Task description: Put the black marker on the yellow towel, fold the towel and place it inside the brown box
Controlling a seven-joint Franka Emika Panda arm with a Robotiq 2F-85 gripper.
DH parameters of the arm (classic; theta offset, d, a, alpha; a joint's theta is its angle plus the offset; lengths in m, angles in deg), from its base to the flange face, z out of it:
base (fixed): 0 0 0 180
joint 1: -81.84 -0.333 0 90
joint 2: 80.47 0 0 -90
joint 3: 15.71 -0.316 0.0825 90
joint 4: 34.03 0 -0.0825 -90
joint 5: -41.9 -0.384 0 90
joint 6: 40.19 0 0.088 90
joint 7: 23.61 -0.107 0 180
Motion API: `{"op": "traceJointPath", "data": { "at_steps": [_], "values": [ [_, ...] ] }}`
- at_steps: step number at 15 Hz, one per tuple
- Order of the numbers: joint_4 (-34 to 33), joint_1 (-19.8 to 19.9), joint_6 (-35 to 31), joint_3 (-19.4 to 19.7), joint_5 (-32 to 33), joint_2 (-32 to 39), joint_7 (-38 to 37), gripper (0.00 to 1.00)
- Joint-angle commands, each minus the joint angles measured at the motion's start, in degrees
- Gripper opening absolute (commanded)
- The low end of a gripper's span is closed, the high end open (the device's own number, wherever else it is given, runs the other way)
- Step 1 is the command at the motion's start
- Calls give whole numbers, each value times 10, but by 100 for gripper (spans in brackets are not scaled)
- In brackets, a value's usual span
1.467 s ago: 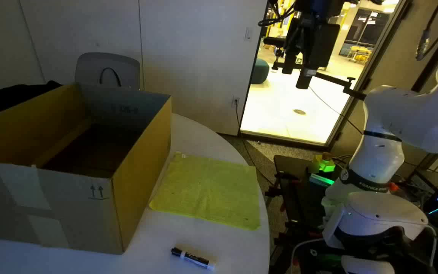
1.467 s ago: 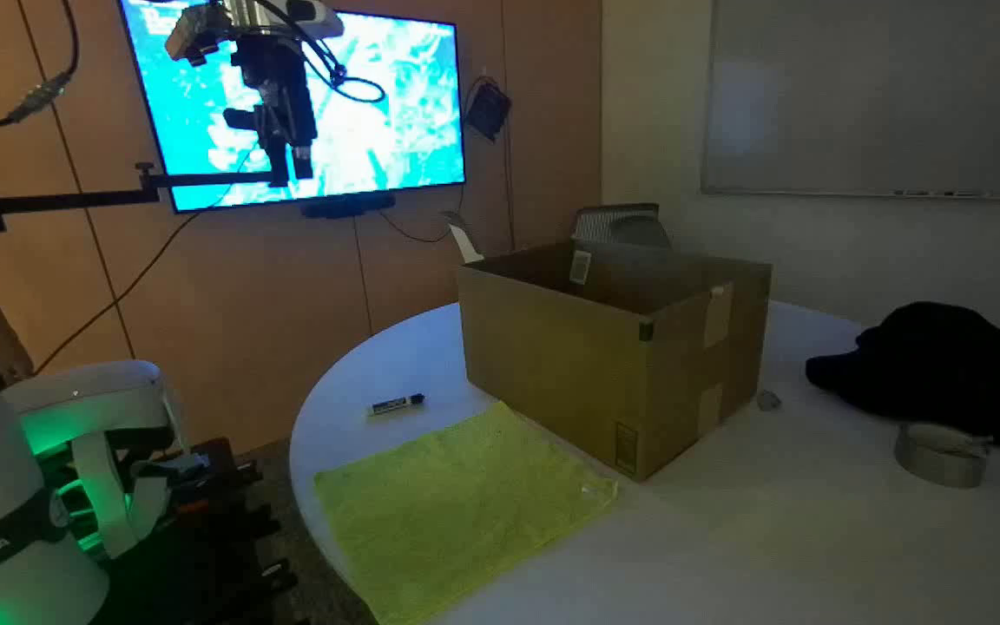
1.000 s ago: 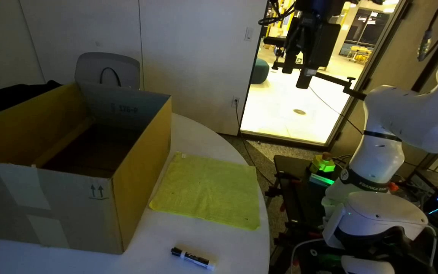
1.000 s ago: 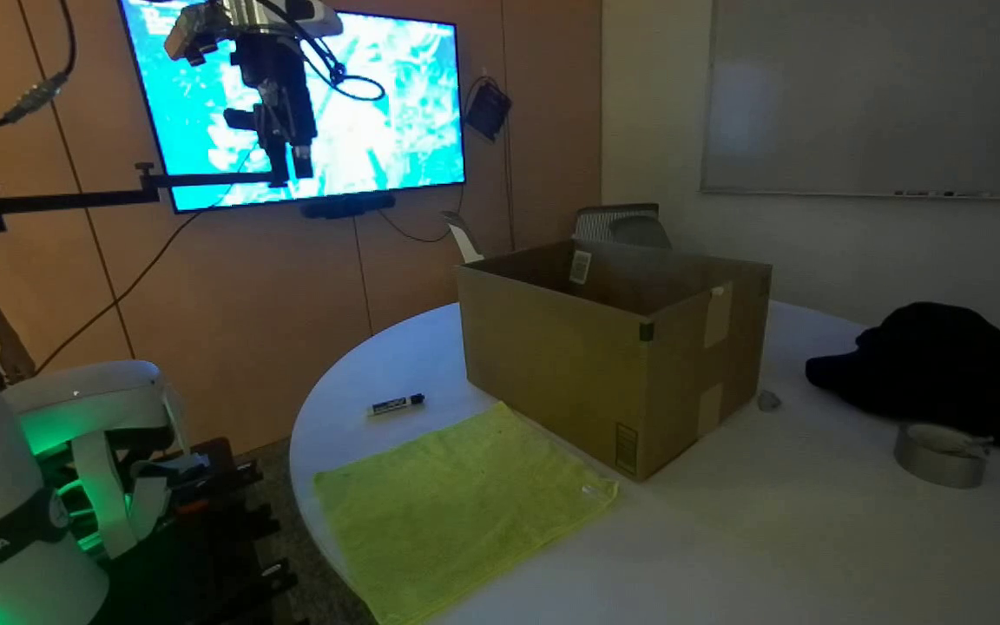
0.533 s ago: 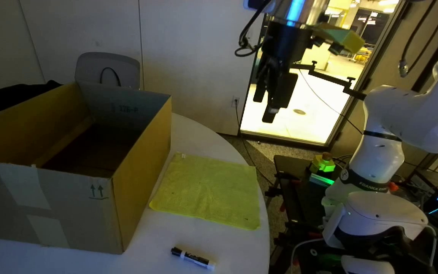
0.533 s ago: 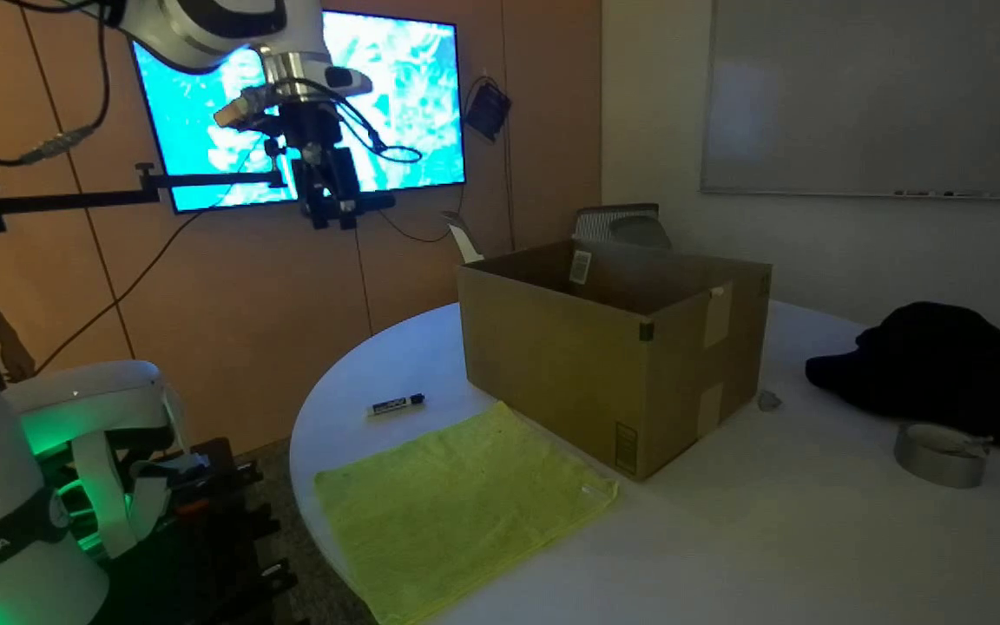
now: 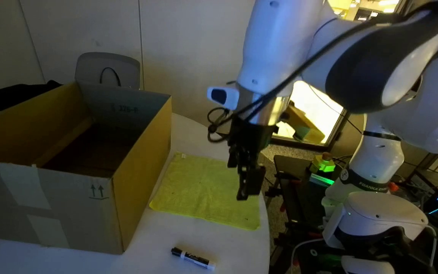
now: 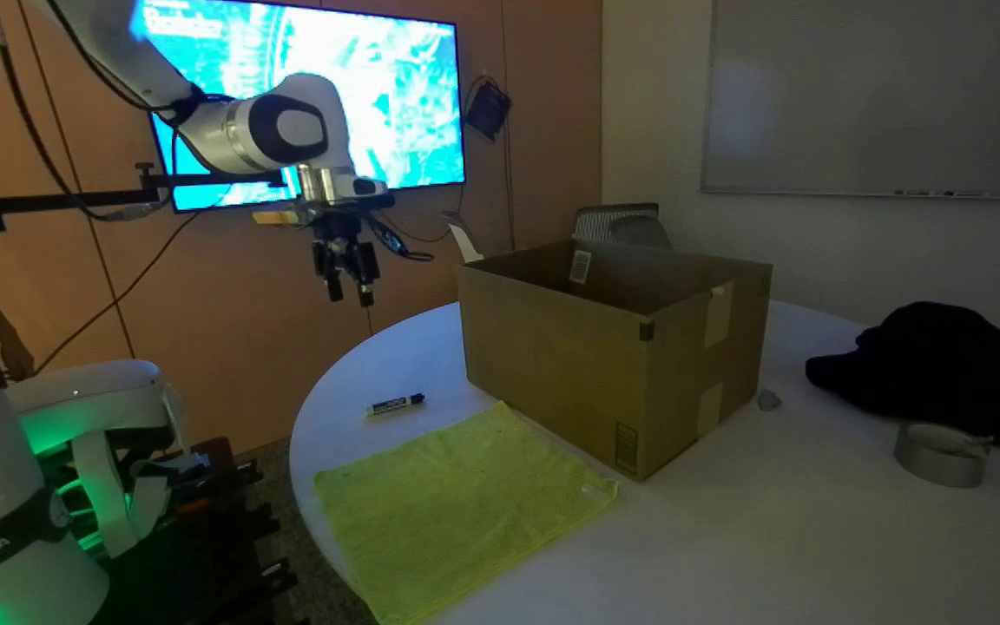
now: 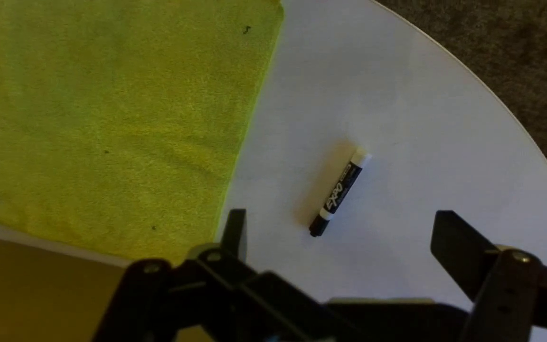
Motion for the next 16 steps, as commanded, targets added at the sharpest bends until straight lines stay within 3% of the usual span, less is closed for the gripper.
{"op": "traceJointPath", "data": {
  "at_steps": [1, 7, 12, 16],
  "values": [
    [-52, -24, -59, -9, 40, 116, -56, 100],
    [-128, -80, -107, 37, 105, 271, -130, 100],
    [-173, -112, -135, 78, 82, 351, -130, 100],
    [-167, -115, -184, 86, 60, 378, -114, 100]
  ]
}}
